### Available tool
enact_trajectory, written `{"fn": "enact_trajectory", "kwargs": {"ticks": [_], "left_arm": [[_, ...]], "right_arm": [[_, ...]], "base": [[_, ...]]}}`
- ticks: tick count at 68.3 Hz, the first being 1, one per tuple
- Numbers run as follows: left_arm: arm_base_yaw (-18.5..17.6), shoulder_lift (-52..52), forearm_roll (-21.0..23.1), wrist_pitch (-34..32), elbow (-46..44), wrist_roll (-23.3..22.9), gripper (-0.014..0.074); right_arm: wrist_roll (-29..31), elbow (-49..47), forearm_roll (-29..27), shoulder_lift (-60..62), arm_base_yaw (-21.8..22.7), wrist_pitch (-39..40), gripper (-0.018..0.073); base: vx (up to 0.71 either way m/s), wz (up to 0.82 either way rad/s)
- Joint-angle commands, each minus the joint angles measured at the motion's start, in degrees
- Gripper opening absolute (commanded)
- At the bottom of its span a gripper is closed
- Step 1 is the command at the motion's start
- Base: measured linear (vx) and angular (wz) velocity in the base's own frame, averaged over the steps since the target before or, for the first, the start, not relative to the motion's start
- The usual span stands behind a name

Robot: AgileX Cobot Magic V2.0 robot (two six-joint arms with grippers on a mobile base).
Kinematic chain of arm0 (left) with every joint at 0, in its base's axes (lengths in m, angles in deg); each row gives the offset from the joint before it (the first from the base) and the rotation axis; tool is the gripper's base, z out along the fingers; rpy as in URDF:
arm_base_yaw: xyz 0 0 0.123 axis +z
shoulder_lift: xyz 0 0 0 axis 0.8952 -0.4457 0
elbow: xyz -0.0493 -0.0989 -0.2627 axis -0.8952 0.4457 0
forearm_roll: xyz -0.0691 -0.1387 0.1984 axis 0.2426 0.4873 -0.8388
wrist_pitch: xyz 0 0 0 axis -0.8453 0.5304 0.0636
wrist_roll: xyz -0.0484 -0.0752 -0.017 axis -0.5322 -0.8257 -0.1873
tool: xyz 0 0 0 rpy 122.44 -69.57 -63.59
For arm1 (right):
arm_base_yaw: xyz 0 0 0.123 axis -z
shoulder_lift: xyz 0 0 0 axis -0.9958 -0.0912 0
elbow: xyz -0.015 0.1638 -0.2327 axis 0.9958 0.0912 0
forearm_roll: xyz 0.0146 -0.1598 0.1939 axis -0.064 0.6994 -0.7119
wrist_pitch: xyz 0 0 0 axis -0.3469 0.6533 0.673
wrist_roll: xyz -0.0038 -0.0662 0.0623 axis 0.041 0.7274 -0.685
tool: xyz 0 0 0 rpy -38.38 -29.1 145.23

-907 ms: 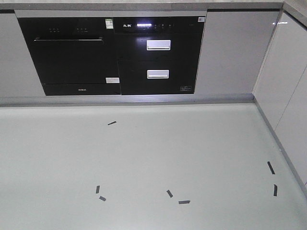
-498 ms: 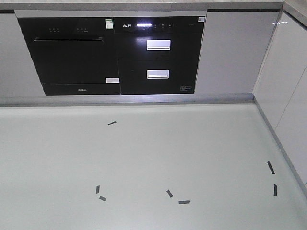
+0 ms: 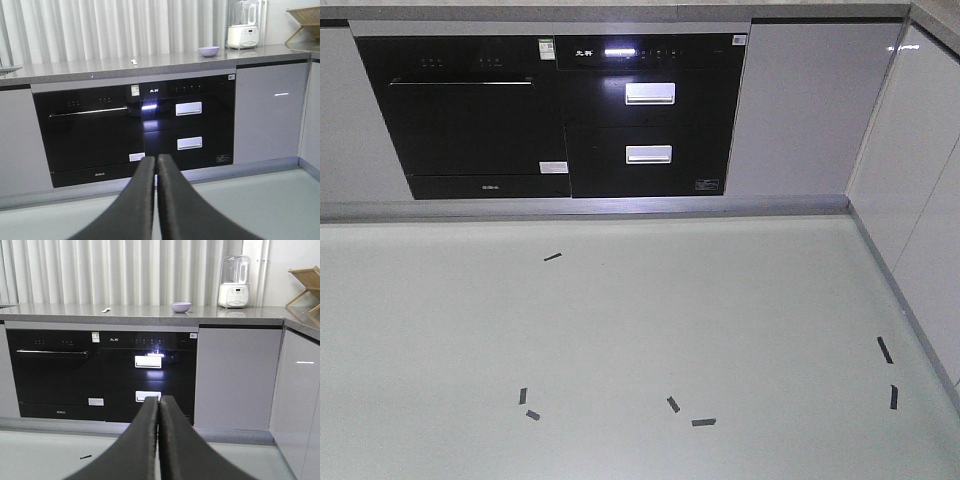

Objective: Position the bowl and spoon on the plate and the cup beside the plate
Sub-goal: 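Drive the base toward the counter holding the spoon and bowl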

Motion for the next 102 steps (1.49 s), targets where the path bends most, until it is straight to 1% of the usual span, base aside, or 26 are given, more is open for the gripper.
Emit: {"fn": "enact_trajectory", "kwargs": {"ticks": [1,58,102], "left_arm": [[0.19,0.82,0.47,-4.04,-1.00,-0.24,-0.0006],[0.19,0.82,0.47,-4.04,-1.00,-0.24,-0.0006],[-0.04,0.83,0.47,-4.04,-1.00,-0.24,-0.0006]], "right_arm": [[0.37,0.48,0.20,0.38,0.20,4.12,-0.0010],[0.37,0.48,0.20,0.38,0.20,4.25,-0.0010],[0.37,0.48,0.20,0.38,0.20,4.19,-0.0010]], "base": [[0.02,-0.01],[0.10,-0.04],[0.17,0.10]]}}
